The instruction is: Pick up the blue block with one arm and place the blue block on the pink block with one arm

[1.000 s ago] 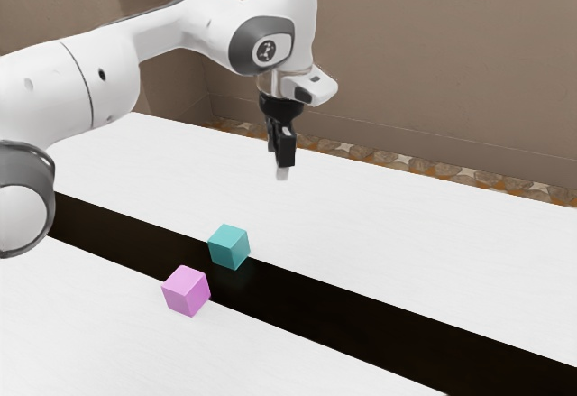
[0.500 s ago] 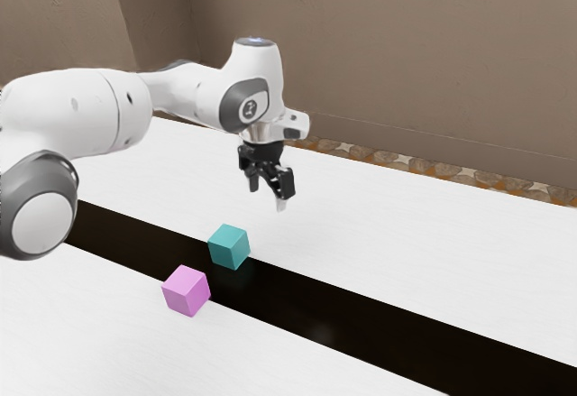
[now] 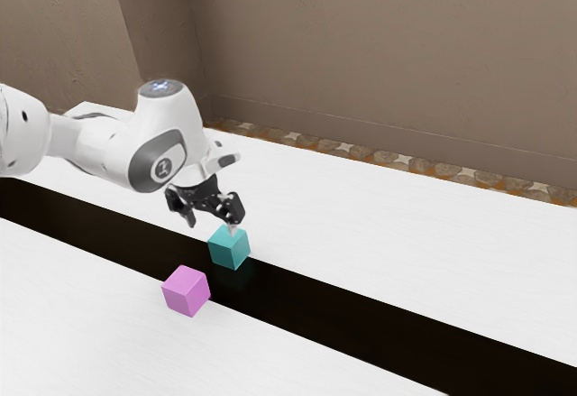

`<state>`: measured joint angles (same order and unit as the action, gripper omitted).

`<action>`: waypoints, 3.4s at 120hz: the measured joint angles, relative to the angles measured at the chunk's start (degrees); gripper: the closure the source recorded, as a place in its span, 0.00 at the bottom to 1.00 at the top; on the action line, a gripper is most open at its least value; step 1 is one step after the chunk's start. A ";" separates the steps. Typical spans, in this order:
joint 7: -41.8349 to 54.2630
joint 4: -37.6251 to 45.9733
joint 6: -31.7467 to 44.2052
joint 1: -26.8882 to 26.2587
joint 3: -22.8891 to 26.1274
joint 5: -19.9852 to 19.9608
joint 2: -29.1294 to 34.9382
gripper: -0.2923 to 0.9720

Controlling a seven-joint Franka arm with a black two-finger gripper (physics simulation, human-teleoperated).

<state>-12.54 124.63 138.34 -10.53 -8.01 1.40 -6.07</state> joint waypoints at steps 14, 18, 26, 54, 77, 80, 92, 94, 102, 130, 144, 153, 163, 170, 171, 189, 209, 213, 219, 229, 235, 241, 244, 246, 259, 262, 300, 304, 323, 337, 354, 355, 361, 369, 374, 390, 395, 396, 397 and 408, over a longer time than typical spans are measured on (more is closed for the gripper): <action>-2.81 -0.99 1.30 -0.67 2.25 0.81 -1.83 0.23; -3.07 -1.15 1.48 -0.83 2.80 0.91 -1.89 0.23; -2.98 -1.19 1.63 -0.46 3.28 0.97 -1.90 0.23; -0.88 -0.79 1.65 1.86 3.51 0.39 -2.92 0.23; 5.89 -1.14 -0.19 11.56 10.94 -3.04 -3.92 0.23; 6.89 -1.25 -0.34 11.87 11.25 -3.55 -4.26 0.23; 10.50 -2.15 -0.69 12.12 11.61 -4.89 -6.14 0.23; 11.05 -2.27 -0.72 12.14 11.61 -4.99 -6.45 0.23; 13.30 -2.67 -0.75 12.21 11.43 -5.03 -7.00 0.23; 20.56 -8.79 -2.07 12.24 10.24 -2.75 -8.95 0.23; 23.34 -9.94 -4.59 12.62 10.09 -1.05 -11.18 0.23; 24.07 -10.04 -5.57 12.72 9.91 -0.77 -11.71 0.23; 23.85 -10.08 -6.25 12.81 9.19 -1.50 -11.74 0.23; 23.69 -10.14 -6.52 12.55 9.05 -2.02 -11.77 0.23; 23.67 -10.17 -6.55 12.50 9.05 -2.15 -11.77 0.23; 23.17 -12.59 -6.94 11.34 9.06 -3.72 -12.79 0.23; 22.30 -14.62 -6.93 11.34 9.05 -4.01 -15.34 0.23; 22.10 -14.67 -6.83 11.49 9.02 -3.99 -15.63 0.23; 21.83 -14.73 -6.51 11.61 8.99 -3.95 -16.03 0.23; 21.43 -14.93 -6.04 11.66 8.98 -3.90 -16.54 0.23; 21.21 -15.61 -5.84 11.66 8.98 -3.89 -17.11 0.23; 21.01 -16.15 -5.68 11.62 8.98 -3.88 -17.67 0.23; 20.92 -16.28 -5.60 11.61 8.98 -3.87 -18.11 0.23; 20.86 -16.36 -5.56 11.60 8.98 -3.87 -18.41 0.23; 20.52 -16.48 -5.20 11.70 8.94 -3.83 -19.54 0.23; 20.46 -16.49 -5.12 11.72 8.86 -3.81 -19.74 0.23; 19.84 -16.58 -4.42 11.67 8.71 -1.47 -21.18 0.23; 19.78 -16.62 -4.39 11.60 8.71 -1.41 -21.20 0.23; 19.53 -17.49 -4.30 11.36 8.71 -1.38 -21.29 0.28; 19.28 -17.55 -4.26 11.33 8.72 -1.47 -21.30 0.38; 18.94 -17.55 -4.22 11.40 8.74 -1.47 -21.22 0.43; 18.91 -17.55 -4.22 11.40 8.73 -1.46 -21.19 0.43; 18.79 -17.55 -4.20 11.36 8.76 -1.36 -20.98 0.45; 18.60 -17.54 -4.20 11.33 8.79 -1.24 -20.17 0.47; 18.46 -17.12 -4.26 11.32 8.88 -1.15 -18.86 0.48; 17.97 -8.97 -4.58 11.57 9.04 -0.90 -8.58 0.50; 17.84 -5.26 -4.66 11.64 9.11 -0.85 -4.76 0.50; 17.82 -4.59 -4.67 11.65 9.13 -0.83 -3.99 0.50; 17.79 -3.91 -4.68 11.70 9.21 -0.82 -3.18 0.50; 17.50 2.13 -4.83 11.72 9.97 -0.75 4.19 0.50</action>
<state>4.96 126.76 133.51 1.19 1.96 0.65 -1.88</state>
